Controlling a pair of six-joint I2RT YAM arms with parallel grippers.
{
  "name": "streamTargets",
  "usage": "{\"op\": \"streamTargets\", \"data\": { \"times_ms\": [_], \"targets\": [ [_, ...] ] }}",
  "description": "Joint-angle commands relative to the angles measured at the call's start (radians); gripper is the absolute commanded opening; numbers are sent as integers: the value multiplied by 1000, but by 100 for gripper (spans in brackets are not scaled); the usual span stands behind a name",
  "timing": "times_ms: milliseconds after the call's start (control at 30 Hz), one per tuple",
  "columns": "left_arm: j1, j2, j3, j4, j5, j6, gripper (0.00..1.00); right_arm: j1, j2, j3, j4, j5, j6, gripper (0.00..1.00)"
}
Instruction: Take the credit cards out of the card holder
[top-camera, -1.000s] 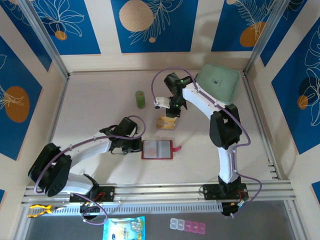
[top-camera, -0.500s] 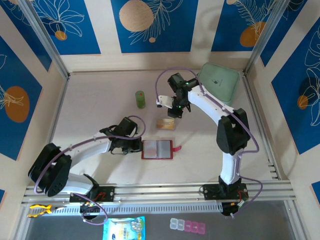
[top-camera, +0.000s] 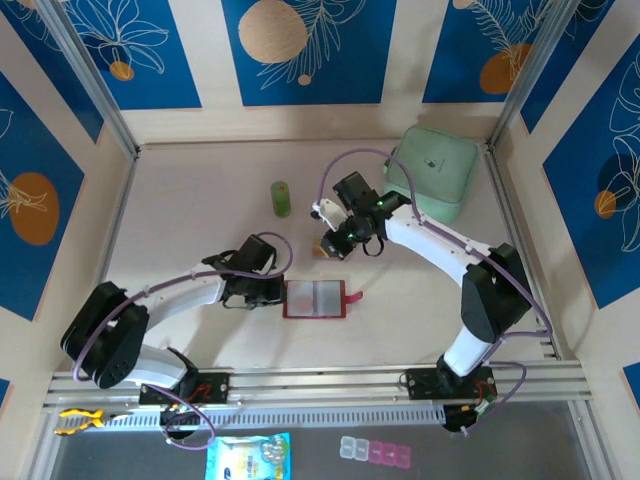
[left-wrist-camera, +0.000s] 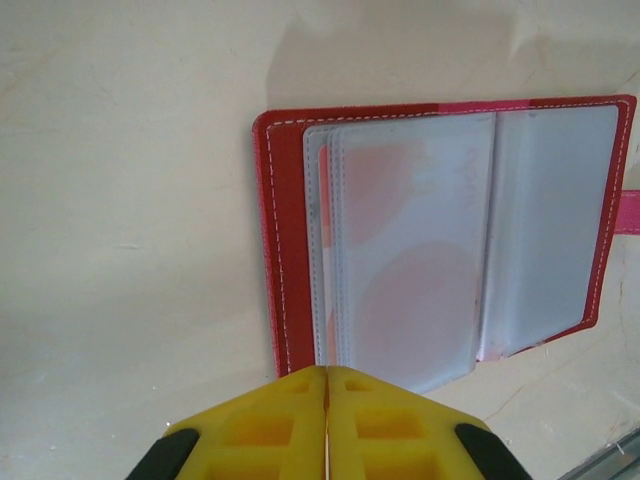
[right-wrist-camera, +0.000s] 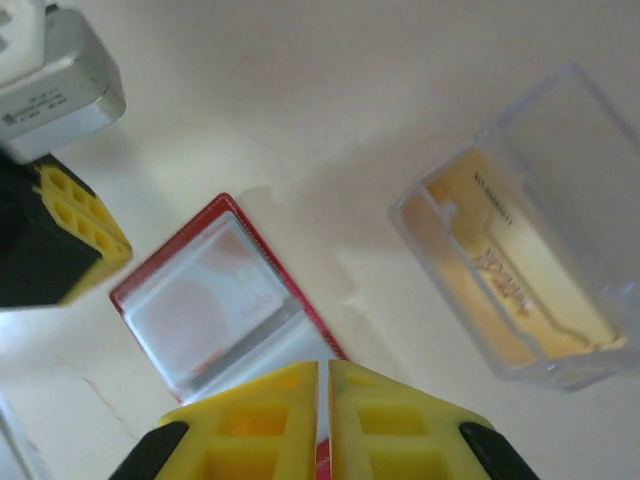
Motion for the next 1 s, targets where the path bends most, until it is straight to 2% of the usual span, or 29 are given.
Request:
{"op": "streamTargets", "data": {
  "times_ms": [0,267,433,700,833,967],
  "targets": [
    [8,21,-19,26,29,24,9,11,-61,-59,93,-11,342,12],
    [8,45,-18,52,38,20,8,33,-179,-268,257,-65,680,15],
    [8,58,-31,73,41,14,8,67,-212,-347,329,-53,766,15],
    [8,72,-47,76,43,14,7,90,-176,-381,328,-94,866,18],
    [9,70,-58,76,44,12,7,99,-139,-415,410,-153,903,26],
    [8,61,-66,74,42,8,7,115,-99,-417,456,-177,932,28]
  ]
}}
